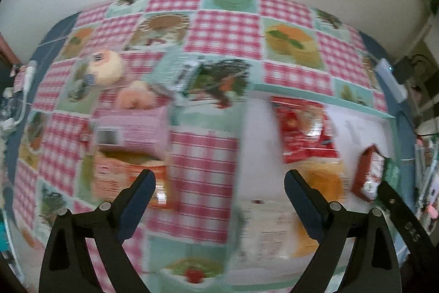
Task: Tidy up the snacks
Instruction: 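Move both open tools back over the snack pile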
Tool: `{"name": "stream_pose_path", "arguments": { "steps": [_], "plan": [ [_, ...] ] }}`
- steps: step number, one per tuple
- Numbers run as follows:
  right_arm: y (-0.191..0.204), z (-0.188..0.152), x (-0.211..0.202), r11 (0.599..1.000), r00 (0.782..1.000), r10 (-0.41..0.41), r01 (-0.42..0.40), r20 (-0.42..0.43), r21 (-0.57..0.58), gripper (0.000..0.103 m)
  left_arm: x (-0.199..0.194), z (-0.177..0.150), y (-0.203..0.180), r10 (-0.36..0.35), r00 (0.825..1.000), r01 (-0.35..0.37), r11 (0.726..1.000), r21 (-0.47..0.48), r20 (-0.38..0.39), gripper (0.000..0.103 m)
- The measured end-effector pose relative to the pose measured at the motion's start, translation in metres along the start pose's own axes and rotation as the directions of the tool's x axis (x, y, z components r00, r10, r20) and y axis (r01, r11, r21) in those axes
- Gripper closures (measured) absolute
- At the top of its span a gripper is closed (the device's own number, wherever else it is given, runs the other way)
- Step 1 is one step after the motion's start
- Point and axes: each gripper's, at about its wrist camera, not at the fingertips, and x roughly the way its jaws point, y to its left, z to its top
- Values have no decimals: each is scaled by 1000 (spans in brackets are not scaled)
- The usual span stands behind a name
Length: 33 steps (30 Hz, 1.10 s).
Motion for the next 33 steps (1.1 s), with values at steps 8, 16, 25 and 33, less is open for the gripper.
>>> {"name": "stream_pose_path", "arguments": {
  "steps": [8, 16, 25, 33],
  "plan": [
    [30, -7, -7, 994, 998, 60, -59, 8, -91, 19, -4, 8, 62, 112, 994, -111, 993, -35, 2, 8],
    [53, -15, -10, 986, 995, 96, -94, 9, -136, 19, -8, 9, 142, 172, 985, -172, 967, -190, -17, 8],
    [74, -23, -12, 982, 995, 93, -89, 18, -167, 0, -18, 9, 184, 267, 964, -260, 940, -221, 2, 8],
    [107, -33, -12, 967, 996, 87, -81, 12, -240, 0, -15, 7, 217, 276, 961, -271, 921, -278, -24, 8]
  ]
}}
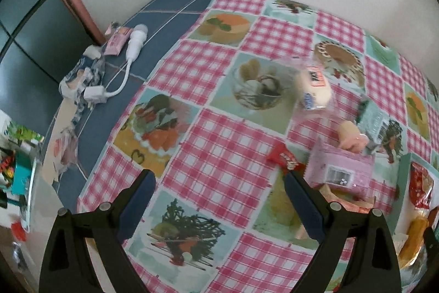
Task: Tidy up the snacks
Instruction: 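Move both open tools back over the snack pile, then grasp the orange-and-white Swiss roll pack with the right tool while the left grasps the small red candy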
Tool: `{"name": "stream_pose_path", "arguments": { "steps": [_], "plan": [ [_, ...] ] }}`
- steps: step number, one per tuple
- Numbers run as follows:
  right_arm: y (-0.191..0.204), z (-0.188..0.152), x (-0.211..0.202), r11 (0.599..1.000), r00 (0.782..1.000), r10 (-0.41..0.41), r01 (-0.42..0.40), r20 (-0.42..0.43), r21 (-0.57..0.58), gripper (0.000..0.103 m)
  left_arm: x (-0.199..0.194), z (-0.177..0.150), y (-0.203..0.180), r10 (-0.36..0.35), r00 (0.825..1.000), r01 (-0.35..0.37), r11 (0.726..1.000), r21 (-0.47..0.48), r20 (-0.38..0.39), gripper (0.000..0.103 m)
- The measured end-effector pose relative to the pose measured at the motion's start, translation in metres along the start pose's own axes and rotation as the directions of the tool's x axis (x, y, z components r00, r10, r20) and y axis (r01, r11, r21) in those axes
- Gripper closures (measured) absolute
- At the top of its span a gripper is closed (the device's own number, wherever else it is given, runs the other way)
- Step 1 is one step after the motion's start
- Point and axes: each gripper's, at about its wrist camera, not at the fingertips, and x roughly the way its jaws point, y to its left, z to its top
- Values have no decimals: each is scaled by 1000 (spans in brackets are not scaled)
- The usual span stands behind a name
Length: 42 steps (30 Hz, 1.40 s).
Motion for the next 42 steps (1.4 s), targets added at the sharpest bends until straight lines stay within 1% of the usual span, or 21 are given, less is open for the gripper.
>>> {"name": "stream_pose_path", "arguments": {
  "steps": [6, 9, 12, 17, 23, 28, 37, 42],
  "plan": [
    [38, -5, 2, 996, 1000, 10, -10, -2, -87, 0, 14, 4, 25, 11, 999, -13, 998, -69, -36, 8],
    [57, -8, 5, 992, 1000, 24, -25, -12, -124, 0, 25, 5, 33, 34, 998, -38, 997, -64, -50, 8],
    [75, -11, 8, 988, 999, 36, -38, -20, -149, 0, 39, 1, 44, 67, 994, -74, 995, -72, -90, 8],
    [107, -18, 14, 980, 998, 55, -61, -39, -191, 0, 54, -2, 58, 68, 990, -79, 992, -93, -122, 8],
    [139, -24, 20, 974, 990, 119, -130, -71, -184, 0, 60, 0, 63, 57, 990, -69, 993, -93, -126, 8],
    [160, -29, 31, 972, 983, 150, -166, -105, -166, 0, 65, 1, 63, 54, 989, -67, 994, -89, -138, 8],
    [181, -34, 58, 977, 972, 169, -187, -165, -102, 0, 72, 2, 53, 49, 986, -63, 994, -86, -156, 8],
    [195, -39, 66, 976, 971, 156, -179, -182, -119, 0, 74, 3, 52, 60, 985, -75, 993, -89, -160, 8]
  ]
}}
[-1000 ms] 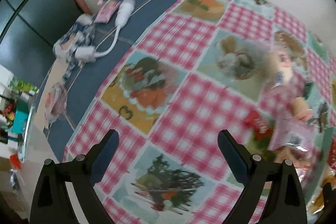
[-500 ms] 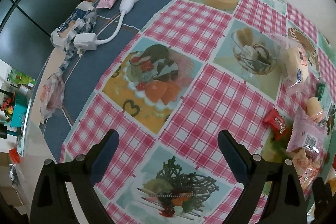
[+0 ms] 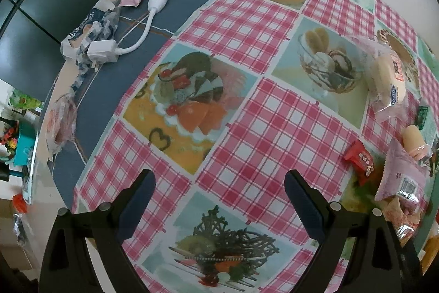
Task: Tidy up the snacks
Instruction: 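Grasp the orange-and-white Swiss roll pack with the right tool while the left grasps the small red candy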
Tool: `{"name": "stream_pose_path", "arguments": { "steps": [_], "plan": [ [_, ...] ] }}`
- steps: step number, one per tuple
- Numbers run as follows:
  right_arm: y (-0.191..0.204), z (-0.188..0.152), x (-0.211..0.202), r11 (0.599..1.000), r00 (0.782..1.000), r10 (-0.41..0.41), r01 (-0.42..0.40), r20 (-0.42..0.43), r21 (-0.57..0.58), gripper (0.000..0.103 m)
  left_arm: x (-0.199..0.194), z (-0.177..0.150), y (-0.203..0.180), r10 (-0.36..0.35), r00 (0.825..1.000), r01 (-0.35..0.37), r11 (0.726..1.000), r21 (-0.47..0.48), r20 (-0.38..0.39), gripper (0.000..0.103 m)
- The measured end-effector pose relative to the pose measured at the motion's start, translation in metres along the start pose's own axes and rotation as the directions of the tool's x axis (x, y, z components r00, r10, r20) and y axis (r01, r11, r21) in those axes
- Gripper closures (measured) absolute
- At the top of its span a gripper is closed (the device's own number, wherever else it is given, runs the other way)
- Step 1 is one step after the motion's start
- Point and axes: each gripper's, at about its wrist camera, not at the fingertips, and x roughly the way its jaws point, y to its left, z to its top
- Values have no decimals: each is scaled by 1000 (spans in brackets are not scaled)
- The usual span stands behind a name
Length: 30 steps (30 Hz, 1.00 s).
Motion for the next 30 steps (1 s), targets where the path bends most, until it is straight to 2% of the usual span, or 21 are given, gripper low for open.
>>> {"name": "stream_pose_path", "arguments": {
  "steps": [6, 10, 12, 13, 22, 30],
  "plan": [
    [16, -3, 10, 998, 999, -36, 36, -8, -52, 0, 1, 0, -2, 0, 1000, 0, 1000, 0, 0, 8],
    [10, 0, 8, 999, 999, -41, 41, 7, -24, 0, 2, 0, -4, -17, 1000, 17, 1000, -4, -8, 8],
    [7, 1, 7, 999, 999, -40, 40, 11, -11, 4, 0, 0, -7, -22, 1000, 22, 1000, -4, -9, 8],
    [6, 1, 7, 999, 999, -42, 42, 7, -9, 7, 0, 0, -9, -29, 1000, 29, 1000, -4, -10, 8],
    [-8, 4, 3, 1000, 1000, -27, 27, -6, 4, 14, -5, 1, -38, -156, 988, 156, 988, 9, -18, 8],
    [-23, 9, -3, 999, 1000, -7, 8, -15, 41, 19, -4, 7, -81, -192, 981, 192, 981, 36, -7, 8]
  ]
}}
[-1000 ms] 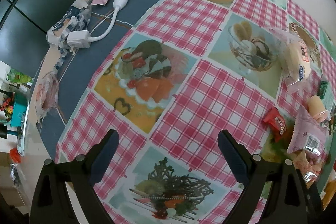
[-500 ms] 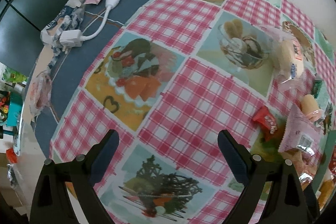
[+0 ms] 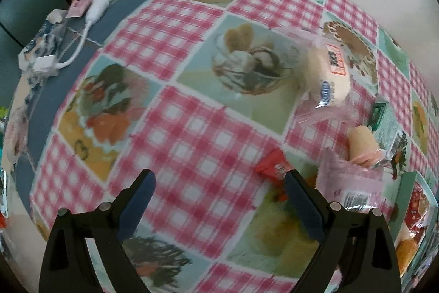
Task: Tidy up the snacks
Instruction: 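Grasp the orange-and-white Swiss roll pack with the right tool while the left grasps the small red candy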
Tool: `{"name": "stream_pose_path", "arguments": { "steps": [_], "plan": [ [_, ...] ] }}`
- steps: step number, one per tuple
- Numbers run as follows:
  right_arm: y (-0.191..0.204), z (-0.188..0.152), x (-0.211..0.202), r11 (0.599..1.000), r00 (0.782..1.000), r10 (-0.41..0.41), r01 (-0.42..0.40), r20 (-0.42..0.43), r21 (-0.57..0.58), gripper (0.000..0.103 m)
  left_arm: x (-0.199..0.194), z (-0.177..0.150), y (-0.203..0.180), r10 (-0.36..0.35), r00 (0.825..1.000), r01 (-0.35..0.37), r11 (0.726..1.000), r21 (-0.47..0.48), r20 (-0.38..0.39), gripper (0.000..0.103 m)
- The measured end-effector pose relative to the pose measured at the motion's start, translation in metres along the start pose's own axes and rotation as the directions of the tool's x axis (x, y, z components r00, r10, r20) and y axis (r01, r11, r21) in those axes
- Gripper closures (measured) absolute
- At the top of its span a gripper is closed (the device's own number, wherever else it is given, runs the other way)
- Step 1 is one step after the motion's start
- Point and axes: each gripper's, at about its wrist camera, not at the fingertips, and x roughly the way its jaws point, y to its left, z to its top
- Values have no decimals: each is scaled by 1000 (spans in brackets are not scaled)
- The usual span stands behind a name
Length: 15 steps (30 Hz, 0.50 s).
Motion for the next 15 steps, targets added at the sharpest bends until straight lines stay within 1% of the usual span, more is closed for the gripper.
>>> {"name": "stream_pose_path", "arguments": {
  "steps": [3, 5, 7, 8, 9, 10, 11, 12, 13, 14, 15],
  "plan": [
    [-7, -1, -5, 1000, 1000, 6, -6, -4, 12, 19, 7, 2, -11, -24, 1000, 24, 1000, -12, -10, 8],
    [-9, -1, -6, 1000, 1000, 15, -15, -7, 22, 19, 10, 3, -20, -26, 1000, 26, 1000, -13, -7, 13],
    [-11, -2, -7, 999, 1000, 20, -20, -9, 27, 19, 15, 6, -29, -21, 1000, 21, 1000, -6, -6, 21],
    [-11, -1, -7, 999, 1000, 22, -22, -10, 28, 19, 18, 7, -37, -17, 1000, 17, 1000, -4, -6, 22],
    [-11, -1, -7, 999, 1000, 25, -24, -12, 31, 19, 20, 7, -43, 5, 1000, -5, 1000, 6, 4, 23],
    [-12, -1, -7, 999, 1000, 27, -27, -13, 33, 19, 20, 6, -47, 18, 1000, -18, 1000, 14, 12, 27],
    [-12, -1, -8, 999, 999, 29, -28, -13, 35, 19, 20, 6, -49, 16, 1000, -17, 1000, 19, 22, 29],
    [-12, 0, -7, 999, 999, 30, -29, -14, 35, 19, 20, 6, -51, 15, 999, -16, 1000, 24, 30, 39],
    [-12, -1, -7, 999, 999, 31, -30, -16, 35, 19, 18, 6, -54, 19, 999, -20, 999, 29, 37, 51],
    [-12, -1, -7, 999, 999, 31, -31, -16, 35, 19, 18, 7, -57, 21, 999, -22, 999, 37, 41, 57],
    [-12, -1, -7, 999, 999, 31, -31, -17, 36, 19, 17, 8, -56, 20, 999, -22, 999, 44, 42, 69]
  ]
}}
